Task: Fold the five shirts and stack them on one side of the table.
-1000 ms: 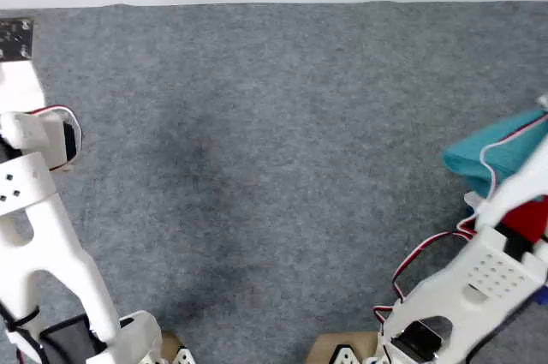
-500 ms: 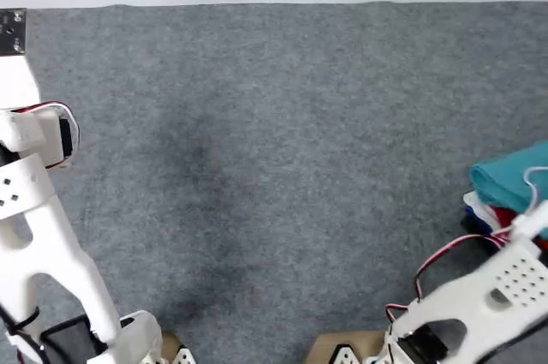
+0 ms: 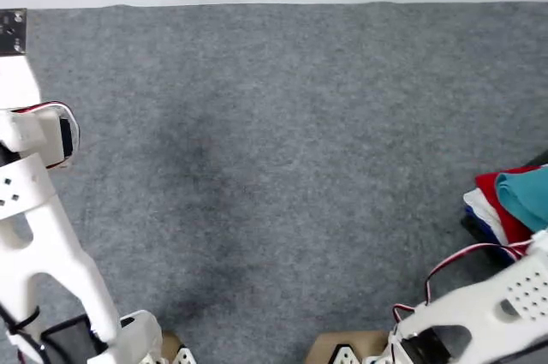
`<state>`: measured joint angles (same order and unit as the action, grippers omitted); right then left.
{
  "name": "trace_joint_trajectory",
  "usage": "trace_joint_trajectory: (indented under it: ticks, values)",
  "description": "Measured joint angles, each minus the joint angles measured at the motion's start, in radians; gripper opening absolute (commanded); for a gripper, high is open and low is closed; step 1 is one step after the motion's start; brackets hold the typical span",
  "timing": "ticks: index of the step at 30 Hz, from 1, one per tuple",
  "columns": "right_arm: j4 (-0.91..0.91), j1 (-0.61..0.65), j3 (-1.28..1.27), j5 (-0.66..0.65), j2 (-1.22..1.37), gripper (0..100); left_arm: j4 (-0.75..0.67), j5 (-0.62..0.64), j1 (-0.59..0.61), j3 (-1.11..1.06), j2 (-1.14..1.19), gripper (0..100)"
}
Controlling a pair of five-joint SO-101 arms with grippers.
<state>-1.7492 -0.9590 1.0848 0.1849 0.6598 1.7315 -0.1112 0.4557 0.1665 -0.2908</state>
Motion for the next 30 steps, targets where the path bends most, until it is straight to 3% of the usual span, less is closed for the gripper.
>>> trace_joint_trajectory:
  ticks: [3,6,15,22,30]
  values:
    - [-0.002,0.012,0.0,0.0,-0.021,26.7,0.0,0.0,0.0,0.0,0.0,0]
    - [-0.002,0.015,0.0,0.0,-0.043,33.6,0.0,0.0,0.0,0.0,0.0,0]
    - [-0.002,0.049,0.0,0.0,-0.137,20.8,0.0,0.0,0.0,0.0,0.0,0]
    - [-0.002,0.133,-0.1,0.0,-0.14,0.2,0.0,0.0,0.0,0.0,0.0,0]
    - [-0.002,0.187,-0.505,-0.002,-0.14,1.0,0.0,0.0,0.0,0.0,0.0,0]
